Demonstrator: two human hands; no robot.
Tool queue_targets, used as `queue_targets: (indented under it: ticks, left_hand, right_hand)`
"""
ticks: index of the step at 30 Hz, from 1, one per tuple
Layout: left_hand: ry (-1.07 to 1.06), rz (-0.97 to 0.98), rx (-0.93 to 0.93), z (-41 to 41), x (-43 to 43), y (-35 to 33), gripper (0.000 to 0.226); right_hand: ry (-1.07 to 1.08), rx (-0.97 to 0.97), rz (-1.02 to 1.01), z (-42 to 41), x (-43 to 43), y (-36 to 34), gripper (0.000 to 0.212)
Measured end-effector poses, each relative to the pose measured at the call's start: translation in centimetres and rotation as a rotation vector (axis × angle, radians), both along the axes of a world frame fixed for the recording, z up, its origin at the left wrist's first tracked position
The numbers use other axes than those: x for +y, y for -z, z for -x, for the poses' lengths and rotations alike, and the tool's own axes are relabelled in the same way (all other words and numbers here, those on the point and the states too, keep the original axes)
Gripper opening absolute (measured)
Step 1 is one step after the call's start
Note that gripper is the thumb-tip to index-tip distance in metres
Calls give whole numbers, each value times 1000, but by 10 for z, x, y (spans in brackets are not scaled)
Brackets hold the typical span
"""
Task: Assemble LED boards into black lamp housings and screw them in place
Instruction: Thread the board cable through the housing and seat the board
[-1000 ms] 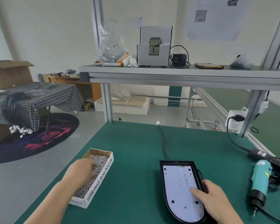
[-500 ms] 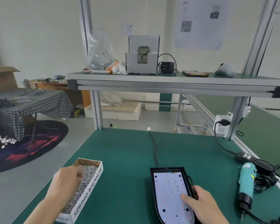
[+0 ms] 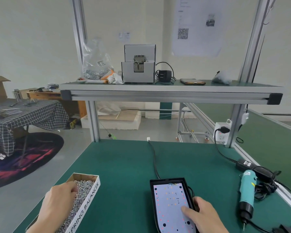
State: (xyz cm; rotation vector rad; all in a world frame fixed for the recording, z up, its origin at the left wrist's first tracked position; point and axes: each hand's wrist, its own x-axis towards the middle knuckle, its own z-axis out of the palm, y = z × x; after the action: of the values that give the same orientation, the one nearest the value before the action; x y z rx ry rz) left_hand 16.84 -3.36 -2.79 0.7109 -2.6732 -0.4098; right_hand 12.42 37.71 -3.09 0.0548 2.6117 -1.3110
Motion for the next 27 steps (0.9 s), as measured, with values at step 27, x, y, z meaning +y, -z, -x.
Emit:
queue_targets:
  ticks: [27]
  left_hand:
    - [219, -2354, 215, 7, 142, -61, 5]
  right_hand:
    - [101, -2, 173, -5, -4, 8, 14]
